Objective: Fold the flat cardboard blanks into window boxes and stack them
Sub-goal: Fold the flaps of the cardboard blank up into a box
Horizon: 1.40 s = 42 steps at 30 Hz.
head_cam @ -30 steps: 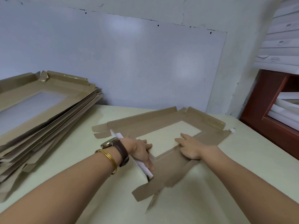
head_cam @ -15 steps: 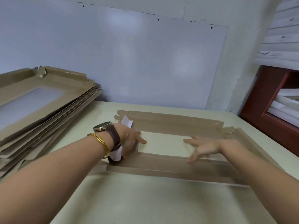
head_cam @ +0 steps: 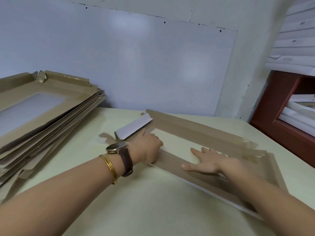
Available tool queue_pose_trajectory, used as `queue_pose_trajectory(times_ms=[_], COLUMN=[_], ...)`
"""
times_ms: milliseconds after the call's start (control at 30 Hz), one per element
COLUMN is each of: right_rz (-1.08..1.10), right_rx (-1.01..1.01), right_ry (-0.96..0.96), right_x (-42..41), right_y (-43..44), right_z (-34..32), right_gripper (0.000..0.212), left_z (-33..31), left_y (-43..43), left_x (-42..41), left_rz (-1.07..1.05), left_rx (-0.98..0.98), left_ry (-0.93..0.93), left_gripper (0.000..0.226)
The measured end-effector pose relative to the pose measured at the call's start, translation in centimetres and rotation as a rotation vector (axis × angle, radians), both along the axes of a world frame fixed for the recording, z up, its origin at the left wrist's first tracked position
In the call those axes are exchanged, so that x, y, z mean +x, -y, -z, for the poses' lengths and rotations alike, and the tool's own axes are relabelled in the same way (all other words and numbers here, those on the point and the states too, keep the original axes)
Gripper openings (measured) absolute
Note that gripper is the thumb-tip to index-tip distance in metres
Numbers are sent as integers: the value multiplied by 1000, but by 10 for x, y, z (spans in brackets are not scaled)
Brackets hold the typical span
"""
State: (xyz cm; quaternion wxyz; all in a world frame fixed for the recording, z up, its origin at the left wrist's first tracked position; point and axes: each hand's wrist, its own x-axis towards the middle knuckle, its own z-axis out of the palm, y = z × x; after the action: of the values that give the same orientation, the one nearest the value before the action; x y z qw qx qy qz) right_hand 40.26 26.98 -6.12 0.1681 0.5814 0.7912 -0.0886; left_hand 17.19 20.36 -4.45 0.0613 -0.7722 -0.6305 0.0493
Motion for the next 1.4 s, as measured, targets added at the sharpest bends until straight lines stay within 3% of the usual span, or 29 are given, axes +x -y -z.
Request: queue_pose_trajectory(times_ms=[200, 300, 367, 433, 533, 667, 900, 1033, 1167, 1300, 1400], right_rz=[142, 118, 12, -15, -10, -15, -99, -89, -56, 6, 18], right_rx=[210, 273, 274, 245, 176, 100, 28, -7, 101, 138, 148], right_ry=[72, 43, -23, -104, -231, -276, -177, -167, -101, -74, -55], right_x=[-55, -79, -89, -93, -85, -64, -28, -19, -31, -44, -47], right_y=[22, 25, 24, 21, 9, -1, 0, 4, 8, 7, 5], right_z=[15, 10, 5, 1, 2, 4, 8, 13, 20, 21, 20], right_gripper=[99, 74, 56, 48, 51, 62, 77, 77, 75, 77, 75], left_z=[1, -1, 1, 3, 10, 19, 33, 35, 27, 17, 11], left_y=[5, 7, 7, 6, 3, 3, -10, -11, -9, -3, 7], left_x=[31, 36, 36, 31, 17, -1, -25, -24, -13, -9, -17], left_rz=[8, -54, -103, -170, -246, -245, -153, -130, -123, -143, -141], left_rx=[-21, -113, -145, -194, -301, -270, -240, -86, 96, -112, -378], left_ry=[199, 210, 186, 151, 142, 110, 120, 127, 312, 643, 816], left_gripper=[29, 15, 18, 35, 66, 87, 89, 81, 51, 51, 71])
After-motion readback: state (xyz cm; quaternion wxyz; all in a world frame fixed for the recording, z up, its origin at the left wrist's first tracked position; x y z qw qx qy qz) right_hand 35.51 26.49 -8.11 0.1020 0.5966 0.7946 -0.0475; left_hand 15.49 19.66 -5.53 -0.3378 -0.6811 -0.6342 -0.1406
